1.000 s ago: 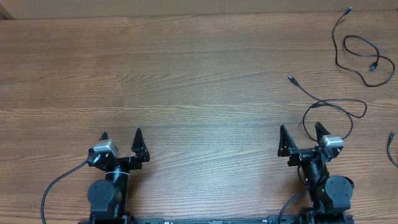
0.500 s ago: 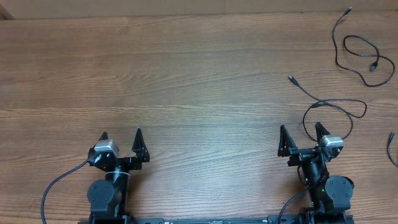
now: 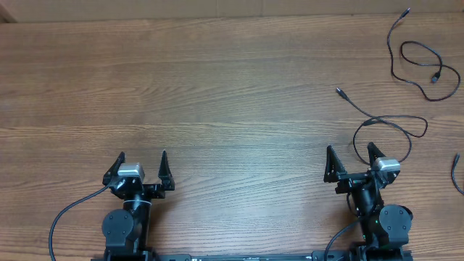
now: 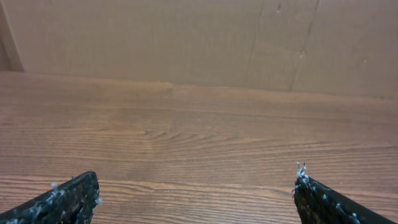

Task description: Untangle cables

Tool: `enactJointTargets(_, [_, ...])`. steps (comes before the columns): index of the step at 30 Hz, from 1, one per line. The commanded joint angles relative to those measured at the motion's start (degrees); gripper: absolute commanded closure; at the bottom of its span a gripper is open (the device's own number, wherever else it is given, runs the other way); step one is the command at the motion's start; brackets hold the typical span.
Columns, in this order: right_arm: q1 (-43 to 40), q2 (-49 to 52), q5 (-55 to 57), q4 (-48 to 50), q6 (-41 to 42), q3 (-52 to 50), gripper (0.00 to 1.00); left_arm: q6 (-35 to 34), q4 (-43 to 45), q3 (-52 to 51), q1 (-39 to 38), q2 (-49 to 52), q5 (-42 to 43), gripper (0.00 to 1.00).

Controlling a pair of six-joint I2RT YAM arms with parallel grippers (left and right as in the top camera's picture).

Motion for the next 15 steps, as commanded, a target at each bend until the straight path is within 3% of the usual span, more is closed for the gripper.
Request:
enactJointTargets(1, [0.11, -0.31, 0.61, 0.22, -0.39, -0.57, 0.0, 1.7, 0.2, -0.37, 0.31, -0.81, 0.33, 0.01])
enactJointTargets(15, [0.11, -0.31, 0.61, 0.22, -0.39, -0.57, 0.0, 1.7, 0.17, -0.37, 0.31, -0.76, 0.33, 0.01])
